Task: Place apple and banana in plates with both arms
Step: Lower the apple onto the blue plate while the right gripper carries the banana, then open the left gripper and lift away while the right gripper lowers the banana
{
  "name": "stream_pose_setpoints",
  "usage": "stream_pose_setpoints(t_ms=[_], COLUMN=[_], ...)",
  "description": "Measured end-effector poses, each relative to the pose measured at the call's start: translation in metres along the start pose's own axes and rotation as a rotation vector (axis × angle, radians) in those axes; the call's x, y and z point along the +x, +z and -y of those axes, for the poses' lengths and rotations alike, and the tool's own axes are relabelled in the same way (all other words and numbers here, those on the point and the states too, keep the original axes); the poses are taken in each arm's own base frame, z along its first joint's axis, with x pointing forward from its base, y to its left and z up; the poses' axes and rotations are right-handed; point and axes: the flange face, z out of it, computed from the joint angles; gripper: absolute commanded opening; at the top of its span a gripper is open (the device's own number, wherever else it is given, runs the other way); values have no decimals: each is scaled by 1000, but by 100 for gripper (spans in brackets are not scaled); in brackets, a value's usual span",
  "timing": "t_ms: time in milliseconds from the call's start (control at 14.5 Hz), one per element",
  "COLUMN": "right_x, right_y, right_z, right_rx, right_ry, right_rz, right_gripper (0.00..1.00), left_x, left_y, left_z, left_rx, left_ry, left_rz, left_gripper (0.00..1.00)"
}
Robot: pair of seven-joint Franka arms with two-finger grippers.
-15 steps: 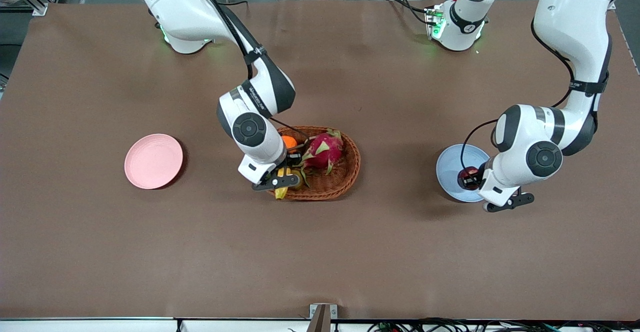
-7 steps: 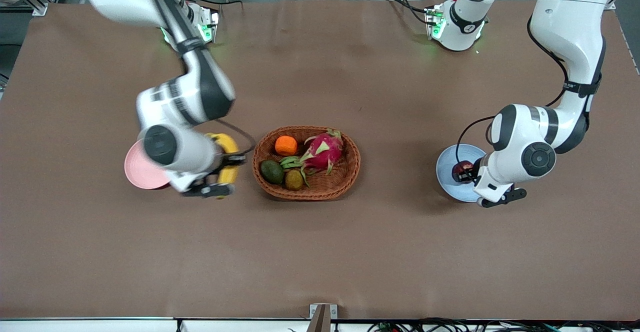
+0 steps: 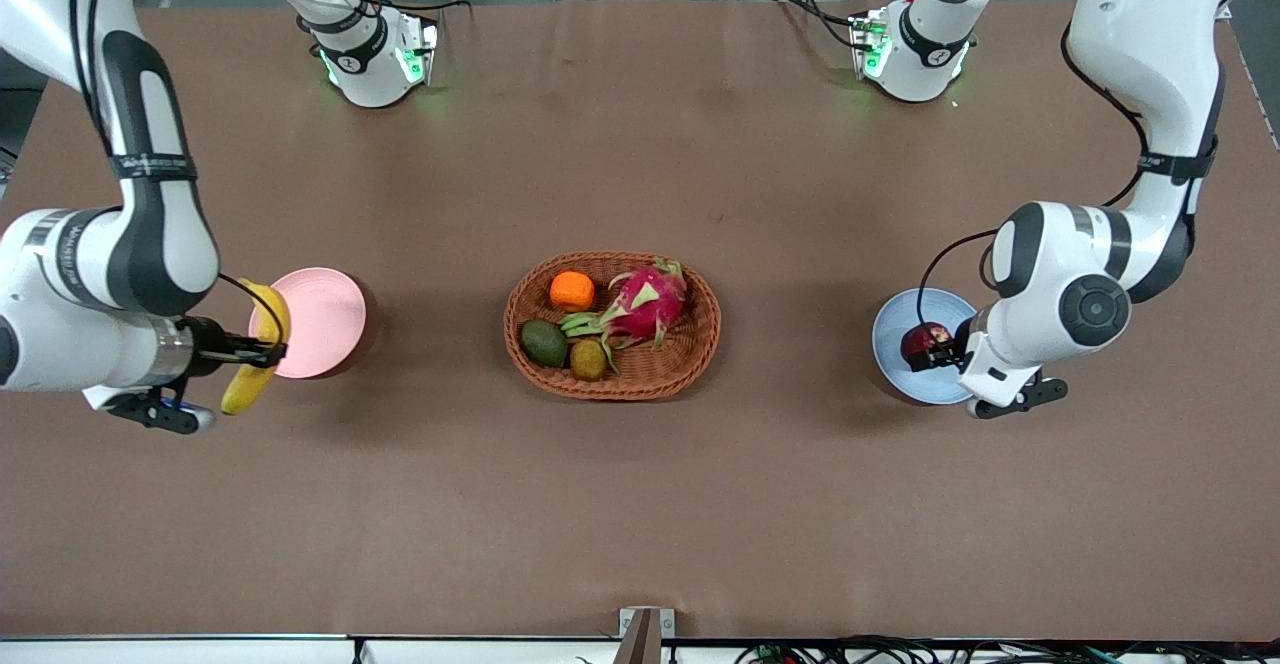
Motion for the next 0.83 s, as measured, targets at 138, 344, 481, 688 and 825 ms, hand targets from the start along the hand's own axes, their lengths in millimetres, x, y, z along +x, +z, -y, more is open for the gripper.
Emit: stream_pose_setpoints(t_ms=[138, 344, 481, 688, 825], right_x=[-2, -6, -10, -18, -24], right_y=[15, 49, 75, 93, 102], right_z=[-25, -33, -28, -18, -8], right_rx=[-4, -6, -9, -17, -30], right_ry=[-3, -4, -12, -33, -55], right_rz=[26, 42, 36, 50, 35], right_gripper=[5, 6, 7, 8, 8], left_x=[-1, -12, -17, -26, -38], left_y=[-45, -127, -181, -250, -286], left_z=[0, -2, 1, 10, 18], left_rx=[-6, 3, 2, -2, -4], left_ry=[1, 7, 3, 21, 61], left_rz=[-34, -43, -59, -86, -111], left_gripper=[100, 100, 100, 100, 100])
